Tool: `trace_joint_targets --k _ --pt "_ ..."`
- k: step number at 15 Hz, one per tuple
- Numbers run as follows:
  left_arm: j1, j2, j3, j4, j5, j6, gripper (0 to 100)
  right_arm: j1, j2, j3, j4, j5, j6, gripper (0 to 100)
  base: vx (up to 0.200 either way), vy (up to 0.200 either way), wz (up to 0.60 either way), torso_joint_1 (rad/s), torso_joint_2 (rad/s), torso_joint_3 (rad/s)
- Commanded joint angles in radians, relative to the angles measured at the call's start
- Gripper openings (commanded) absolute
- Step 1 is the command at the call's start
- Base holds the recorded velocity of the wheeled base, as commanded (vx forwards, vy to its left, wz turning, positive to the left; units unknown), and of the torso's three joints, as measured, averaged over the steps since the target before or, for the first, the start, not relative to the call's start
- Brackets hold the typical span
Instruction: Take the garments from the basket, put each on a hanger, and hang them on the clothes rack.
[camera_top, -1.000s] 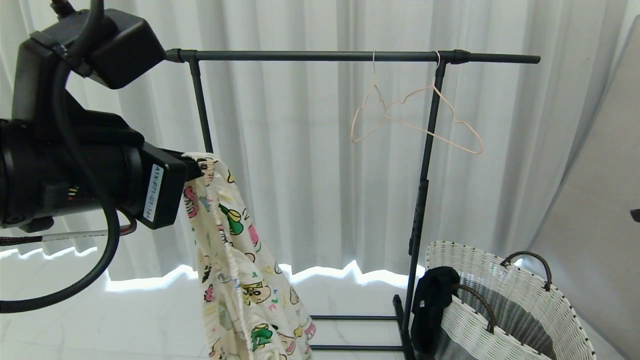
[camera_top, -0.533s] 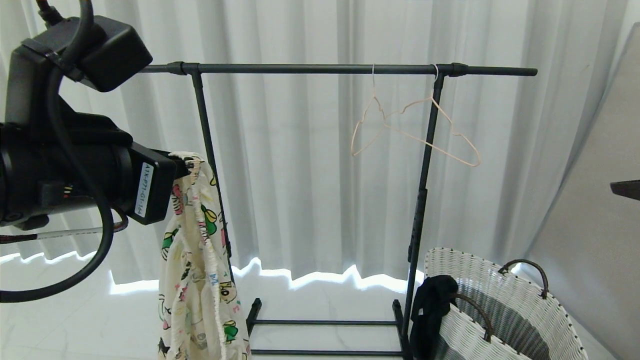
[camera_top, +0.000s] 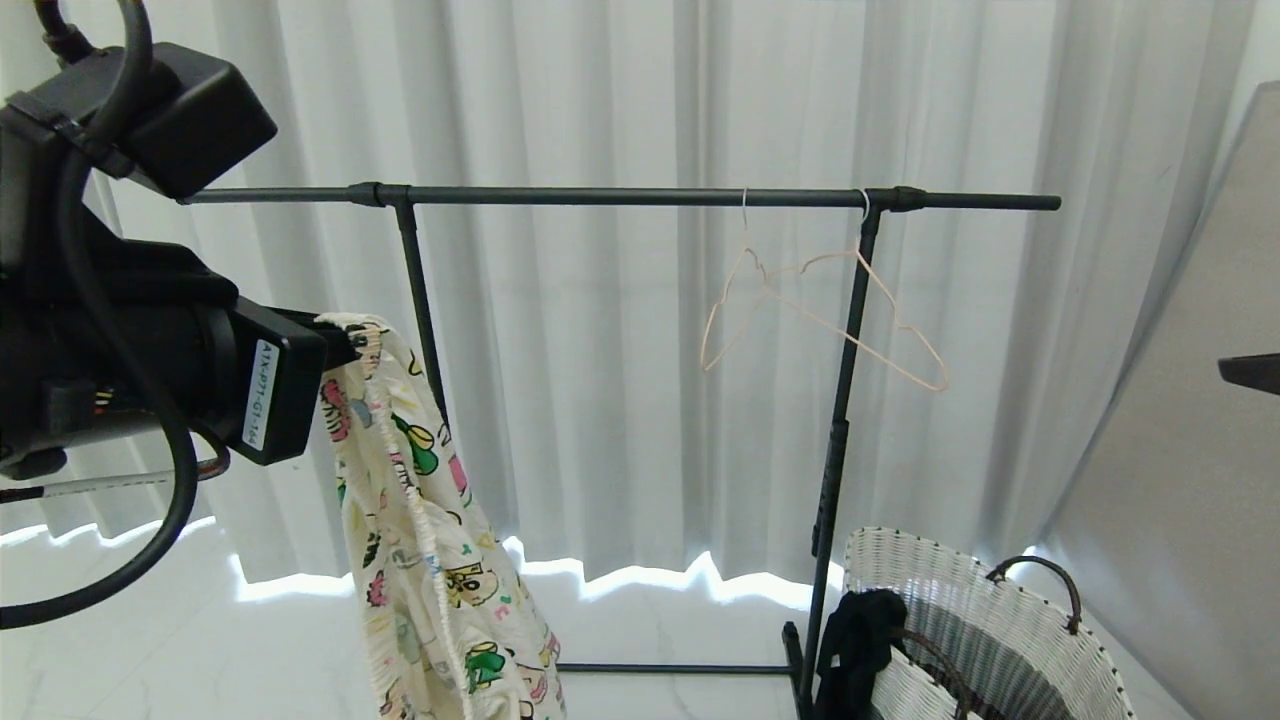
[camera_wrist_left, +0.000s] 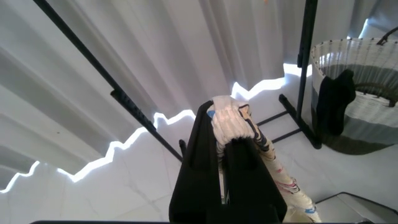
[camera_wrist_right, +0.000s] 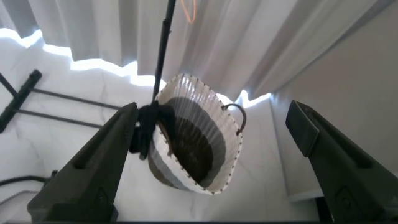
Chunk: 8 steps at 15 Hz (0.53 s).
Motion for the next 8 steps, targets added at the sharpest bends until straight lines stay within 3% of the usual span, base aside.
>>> trace_joint_targets --k 1,6,8 --pt "0.001 -0.002 -0.001 0.0 0.0 0.0 0 0.001 0.006 0.001 -0.013 0.007 -0.001 100 0.0 0.0 0.0 0.212 -0.49 -0.276" --pt "0.003 -0.002 -0.001 0.0 0.002 0.0 0 0.001 0.006 0.002 -0.017 0.012 0.0 100 0.0 0.0 0.0 0.215 -0.48 -0.273" --pt "0.003 -0.002 -0.001 0.0 0.017 0.0 0 0.001 0.003 0.025 -0.045 0.03 0.0 100 0.0 0.0 0.0 0.088 -0.19 -0.107"
